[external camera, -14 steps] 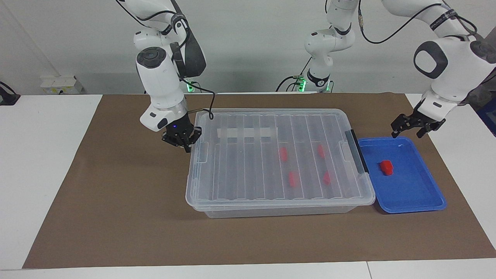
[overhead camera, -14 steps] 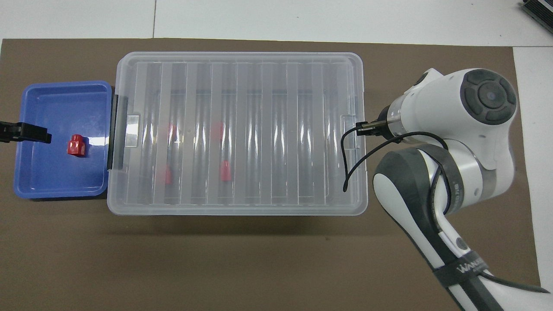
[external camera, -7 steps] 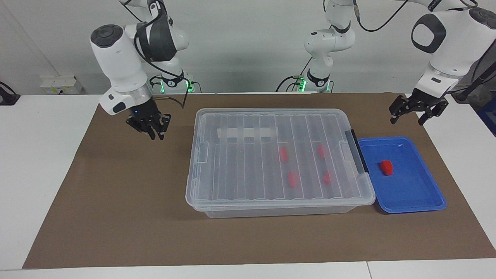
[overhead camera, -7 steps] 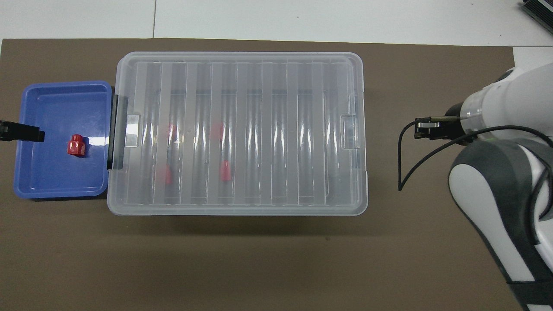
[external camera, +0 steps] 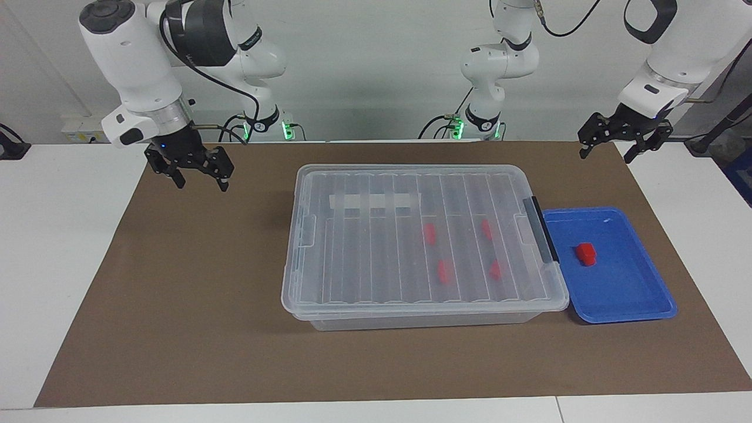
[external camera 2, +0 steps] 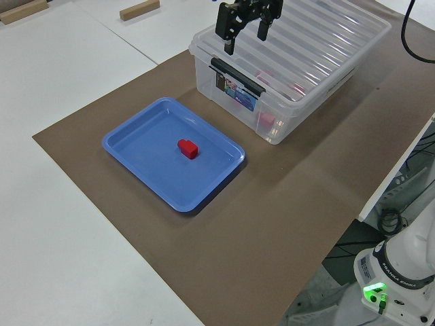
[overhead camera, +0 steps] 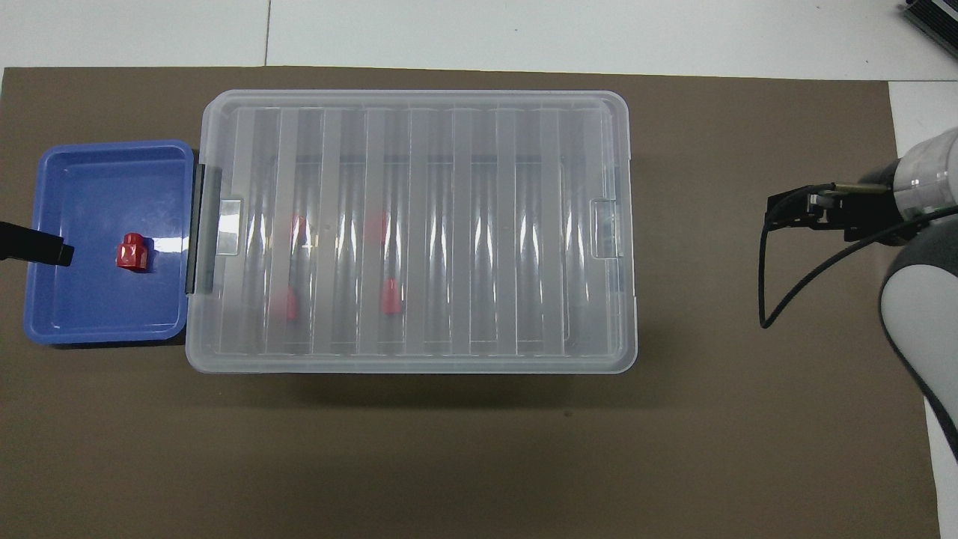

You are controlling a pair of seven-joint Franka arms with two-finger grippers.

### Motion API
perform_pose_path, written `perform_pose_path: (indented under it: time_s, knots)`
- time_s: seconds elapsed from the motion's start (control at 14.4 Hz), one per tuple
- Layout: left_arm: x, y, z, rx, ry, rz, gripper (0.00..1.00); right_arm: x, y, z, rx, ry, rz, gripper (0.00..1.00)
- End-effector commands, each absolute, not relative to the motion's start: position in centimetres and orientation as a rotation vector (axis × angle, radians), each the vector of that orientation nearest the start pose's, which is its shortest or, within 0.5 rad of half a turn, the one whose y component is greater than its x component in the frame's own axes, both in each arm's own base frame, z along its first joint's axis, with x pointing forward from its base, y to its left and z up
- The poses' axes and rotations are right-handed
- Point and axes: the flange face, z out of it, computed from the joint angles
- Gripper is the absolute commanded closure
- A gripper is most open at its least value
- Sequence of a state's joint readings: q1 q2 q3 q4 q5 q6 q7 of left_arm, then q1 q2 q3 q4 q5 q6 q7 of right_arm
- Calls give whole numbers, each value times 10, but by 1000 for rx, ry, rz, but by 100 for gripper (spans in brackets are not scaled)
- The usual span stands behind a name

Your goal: Place red block in blue tray from box

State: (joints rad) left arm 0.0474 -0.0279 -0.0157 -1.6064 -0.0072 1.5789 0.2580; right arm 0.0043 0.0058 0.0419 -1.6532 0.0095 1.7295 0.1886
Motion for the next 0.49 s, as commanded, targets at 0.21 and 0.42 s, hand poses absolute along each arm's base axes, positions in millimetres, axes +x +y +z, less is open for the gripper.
perform_pose_path:
  time_s: [0.21, 0.42]
  knots:
    - [552, 13, 600, -3112, 372, 64, 0, 568, 34, 636, -3128, 303, -79, 0]
    - [547, -6, 604, -3106, 424, 86, 0, 560, 33, 636, -3136, 341, -23, 0]
